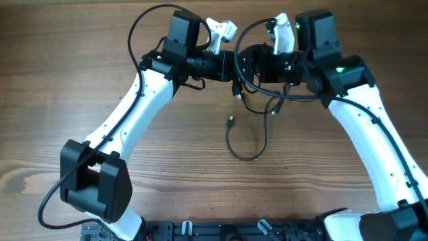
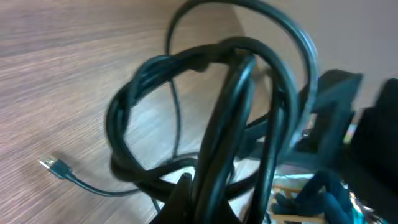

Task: Untangle cables

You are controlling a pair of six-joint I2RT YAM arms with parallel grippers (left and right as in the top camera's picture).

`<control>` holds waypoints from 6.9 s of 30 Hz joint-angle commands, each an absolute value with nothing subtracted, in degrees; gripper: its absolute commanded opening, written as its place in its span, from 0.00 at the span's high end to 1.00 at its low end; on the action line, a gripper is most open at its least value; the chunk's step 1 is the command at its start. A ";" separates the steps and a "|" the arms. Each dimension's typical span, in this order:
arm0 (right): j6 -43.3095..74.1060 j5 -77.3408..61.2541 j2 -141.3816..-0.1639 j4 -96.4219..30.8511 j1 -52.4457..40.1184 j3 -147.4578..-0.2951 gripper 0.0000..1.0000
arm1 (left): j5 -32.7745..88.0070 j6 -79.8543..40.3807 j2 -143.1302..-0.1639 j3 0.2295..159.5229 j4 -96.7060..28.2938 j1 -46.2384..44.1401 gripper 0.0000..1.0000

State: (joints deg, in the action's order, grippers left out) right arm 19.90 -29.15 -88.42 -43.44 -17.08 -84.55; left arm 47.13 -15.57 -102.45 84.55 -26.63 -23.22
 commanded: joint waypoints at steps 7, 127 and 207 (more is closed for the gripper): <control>21.50 -25.19 -85.52 -47.46 -9.39 -85.14 0.00 | 42.13 -13.98 -101.27 85.17 -28.99 -24.86 0.96; 5.93 -36.36 -95.42 -44.25 -8.14 -84.73 0.52 | 11.09 -13.65 -101.51 85.19 -27.31 -21.82 0.96; 34.74 -11.20 -80.79 -40.05 -27.75 -58.35 0.96 | 29.80 -31.53 -93.51 85.19 -23.27 -17.50 0.96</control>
State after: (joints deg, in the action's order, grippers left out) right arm 31.81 -12.78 -80.66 -37.01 -27.24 -61.89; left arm 29.17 -28.47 -94.72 83.72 -28.27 -22.20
